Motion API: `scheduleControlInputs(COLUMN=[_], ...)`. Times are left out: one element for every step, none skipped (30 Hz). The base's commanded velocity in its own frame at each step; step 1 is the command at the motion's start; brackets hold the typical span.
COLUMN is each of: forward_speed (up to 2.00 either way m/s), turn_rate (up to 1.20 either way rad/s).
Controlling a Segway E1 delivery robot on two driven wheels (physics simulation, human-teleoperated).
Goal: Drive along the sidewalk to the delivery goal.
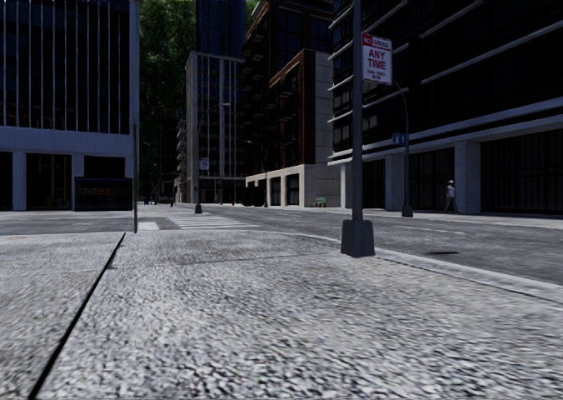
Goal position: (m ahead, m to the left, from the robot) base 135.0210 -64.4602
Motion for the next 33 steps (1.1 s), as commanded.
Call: scheduleControlInputs(forward_speed=[1.79, 1.80, 1.80, 1.84, 1.89, 1.91, 1.92, 1.92, 1.92, 1.93, 1.93, 1.93, 1.93, 1.94, 1.94, 1.94, 1.95, 2.00, 2.00, 2.00, 2.00, 2.00, 2.00, 2.00, 2.00, 2.00, 2.00, 2.00, 2.00, 2.00, 2.00, 2.00, 2.00], turn_rate=[0.48, 0.48, 0.48, 0.48, 0.48, 0.48, 0.48, 0.48, 0.48, 0.38, 0.00, 0.00, 0.00, 0.00, 0.00, 0.00, 0.00, 0.00, 0.00, 0.00, 0.00, 0.00, 0.00, 0.00, 0.00, 0.00, 0.00, 0.00, 0.00, 0.00, 0.00, 0.00, 0.00])
